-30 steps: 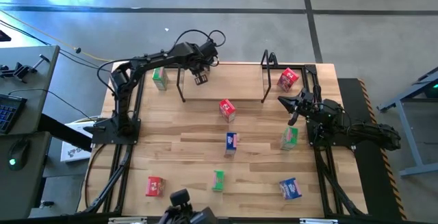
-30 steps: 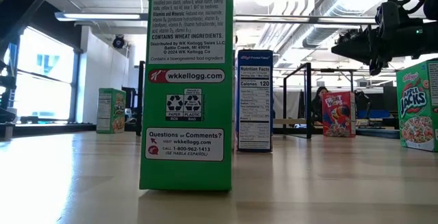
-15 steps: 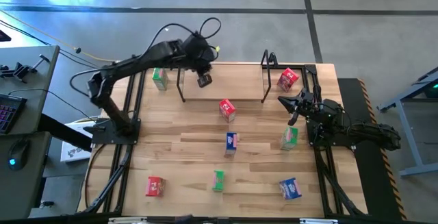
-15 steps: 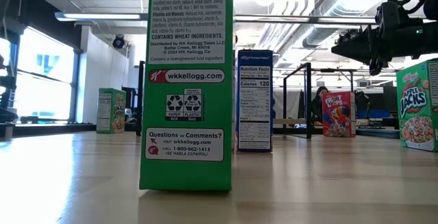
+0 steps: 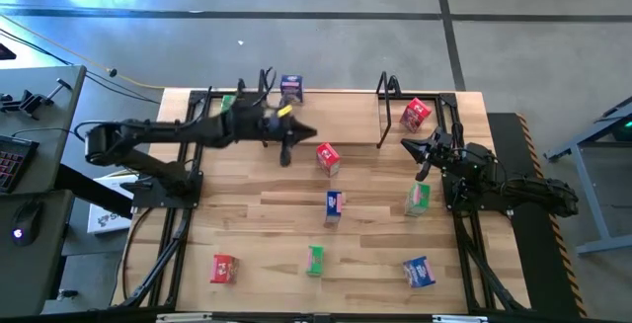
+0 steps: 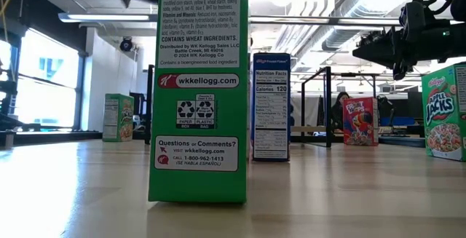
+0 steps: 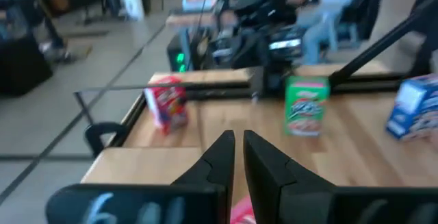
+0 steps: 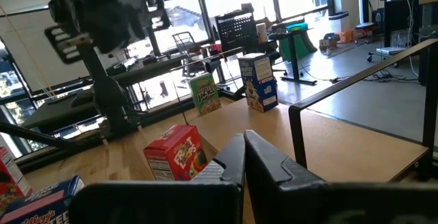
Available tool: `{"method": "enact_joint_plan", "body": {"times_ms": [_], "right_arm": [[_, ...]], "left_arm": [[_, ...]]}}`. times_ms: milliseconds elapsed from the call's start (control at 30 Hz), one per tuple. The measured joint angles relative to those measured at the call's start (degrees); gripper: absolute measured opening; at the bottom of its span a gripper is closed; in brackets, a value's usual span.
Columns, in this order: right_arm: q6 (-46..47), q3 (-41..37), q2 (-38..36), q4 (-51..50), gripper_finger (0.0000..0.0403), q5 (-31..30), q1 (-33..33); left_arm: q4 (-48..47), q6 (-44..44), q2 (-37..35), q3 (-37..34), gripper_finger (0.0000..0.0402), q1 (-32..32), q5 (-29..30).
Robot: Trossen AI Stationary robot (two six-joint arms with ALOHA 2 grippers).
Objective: Stack cereal on shelf
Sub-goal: Put the top right red cereal box on the shelf
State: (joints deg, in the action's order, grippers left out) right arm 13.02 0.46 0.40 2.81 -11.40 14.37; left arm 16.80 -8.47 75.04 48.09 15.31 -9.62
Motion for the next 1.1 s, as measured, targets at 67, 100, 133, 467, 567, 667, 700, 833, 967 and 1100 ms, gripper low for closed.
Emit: {"method": "enact_joint_plan", "body": {"times_ms": [67,100,133,467,567,667,700,833,967,1100], "right_arm": [[0.0,0.0,0.0,0.0,0.0,0.0,0.0],[0.0,0.0,0.0,0.0,0.0,0.0,0.0],[0.0,0.0,0.0,0.0,0.0,0.0,0.0],[0.0,0.0,0.0,0.0,0.0,0.0,0.0],[0.0,0.0,0.0,0.0,0.0,0.0,0.0],[0.0,0.0,0.0,0.0,0.0,-0.1,0.0],[0.0,0.0,0.0,0.3,0.0,-0.8,0.0],[0.0,0.0,0.0,3.5,0.0,-3.1,0.0],[-1.3,0.0,0.0,8.1,0.0,-3.2,0.0],[-3.6,0.0,0.0,12.3,0.0,-3.4,0.0]], "left_arm": [[7.2,2.0,-1.3,-5.2,0.0023,-0.7,0.0],[10.0,2.9,-1.6,-7.5,0.0023,-0.9,0.1],[11.6,4.1,-1.9,-9.4,0.0023,-1.0,0.1],[18.8,7.0,-2.2,-17.1,0.0023,3.4,-7.3],[27.0,8.2,-2.2,-20.6,0.0016,6.0,-14.4],[31.9,8.9,-2.2,-22.0,0.0004,7.9,-19.4],[32.5,8.9,-2.2,-22.0,0.0002,8.3,-20.6],[34.4,8.2,-2.2,-22.0,0.0003,10.2,-22.1],[34.2,8.2,-1.3,-22.0,0.0001,11.3,-22.1],[34.3,7.9,-1.2,-22.0,0.0001,11.3,-22.1]]}}
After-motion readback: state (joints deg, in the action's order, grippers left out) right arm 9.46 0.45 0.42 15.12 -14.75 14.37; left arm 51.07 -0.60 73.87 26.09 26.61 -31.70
